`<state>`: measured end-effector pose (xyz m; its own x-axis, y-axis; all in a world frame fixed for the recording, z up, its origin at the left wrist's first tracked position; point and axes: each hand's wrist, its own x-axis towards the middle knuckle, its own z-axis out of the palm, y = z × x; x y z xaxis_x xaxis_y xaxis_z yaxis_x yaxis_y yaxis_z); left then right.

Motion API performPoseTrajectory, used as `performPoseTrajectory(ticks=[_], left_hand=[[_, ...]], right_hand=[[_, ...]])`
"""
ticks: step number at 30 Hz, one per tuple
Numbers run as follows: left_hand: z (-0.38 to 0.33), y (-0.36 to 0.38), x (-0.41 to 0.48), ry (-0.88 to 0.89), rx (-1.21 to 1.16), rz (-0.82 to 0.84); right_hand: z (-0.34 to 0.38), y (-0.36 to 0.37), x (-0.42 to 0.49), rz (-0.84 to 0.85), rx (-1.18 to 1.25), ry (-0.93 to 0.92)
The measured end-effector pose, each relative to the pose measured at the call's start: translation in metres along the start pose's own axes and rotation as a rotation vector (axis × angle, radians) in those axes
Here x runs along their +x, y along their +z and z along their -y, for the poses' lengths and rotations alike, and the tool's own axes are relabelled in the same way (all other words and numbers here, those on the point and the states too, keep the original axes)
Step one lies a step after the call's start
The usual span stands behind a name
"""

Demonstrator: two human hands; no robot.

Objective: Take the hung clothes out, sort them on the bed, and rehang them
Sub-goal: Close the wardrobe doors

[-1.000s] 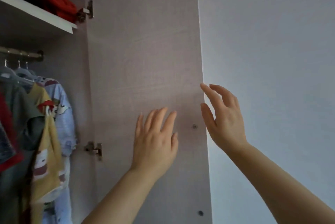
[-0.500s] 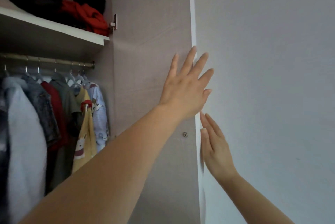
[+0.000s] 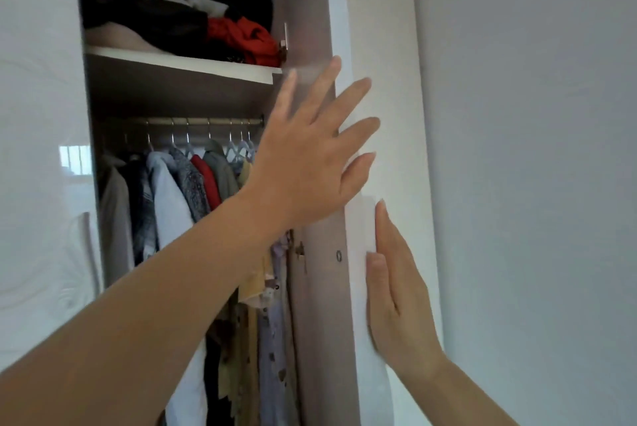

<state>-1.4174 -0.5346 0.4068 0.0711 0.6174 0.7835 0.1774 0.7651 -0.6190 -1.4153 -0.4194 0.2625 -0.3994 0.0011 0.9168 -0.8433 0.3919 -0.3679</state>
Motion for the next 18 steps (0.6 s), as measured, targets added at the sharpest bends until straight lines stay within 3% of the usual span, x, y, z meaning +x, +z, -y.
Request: performPoseTrajectory(ticks=[8, 18], left_hand=[[0.078, -0.038, -0.071, -0.043, 0.115, 0.058], [0.164, -0.053, -0.152, -0.126, 0.291, 0.238]], right_hand=[[0.036, 0.1, -0.009, 0.142, 0.143, -0.062], [0.053, 0.232, -0.006, -0.032, -0.074, -0.252]])
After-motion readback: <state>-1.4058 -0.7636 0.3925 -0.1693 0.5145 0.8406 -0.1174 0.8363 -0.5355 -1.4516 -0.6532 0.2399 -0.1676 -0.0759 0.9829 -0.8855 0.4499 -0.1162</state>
